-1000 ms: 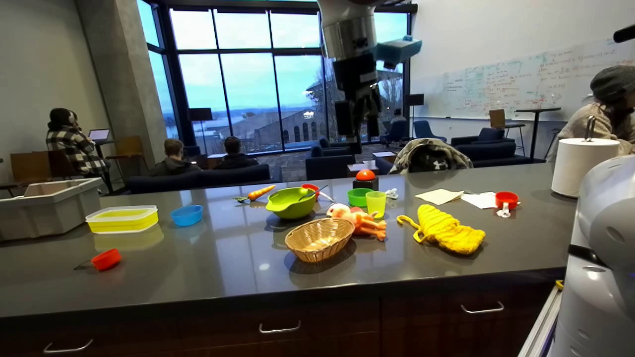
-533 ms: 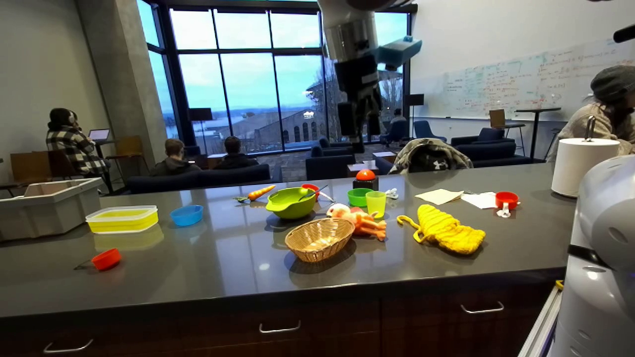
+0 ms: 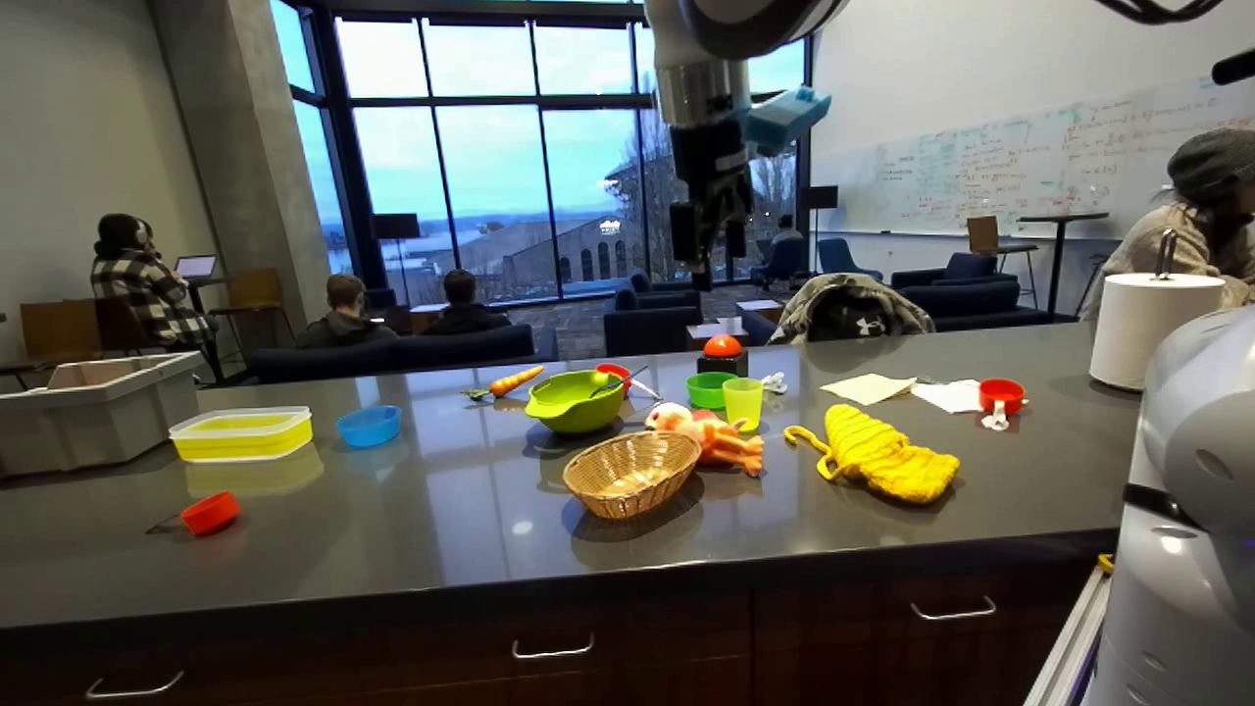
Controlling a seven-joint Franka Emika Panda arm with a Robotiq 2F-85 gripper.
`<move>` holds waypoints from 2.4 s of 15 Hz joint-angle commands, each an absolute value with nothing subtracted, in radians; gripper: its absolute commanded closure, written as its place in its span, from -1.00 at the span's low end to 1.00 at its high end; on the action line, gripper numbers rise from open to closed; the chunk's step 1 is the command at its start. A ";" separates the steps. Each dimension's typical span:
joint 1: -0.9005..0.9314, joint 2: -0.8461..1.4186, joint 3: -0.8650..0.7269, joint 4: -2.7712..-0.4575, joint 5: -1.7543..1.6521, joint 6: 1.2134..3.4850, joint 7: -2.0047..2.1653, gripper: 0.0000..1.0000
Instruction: Put the white object into the green bowl
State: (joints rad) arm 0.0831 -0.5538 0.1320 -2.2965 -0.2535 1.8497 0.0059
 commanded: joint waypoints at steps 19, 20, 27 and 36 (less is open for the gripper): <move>-0.105 -0.282 -0.067 -2.417 -0.257 2.184 -0.003 -1.00; -0.104 -0.282 -0.065 -2.417 -0.257 2.184 -0.001 -1.00; -0.076 -0.237 0.007 -2.318 -0.301 2.172 0.096 -1.00; -0.132 -0.037 -0.045 -2.093 -0.424 2.184 0.241 -1.00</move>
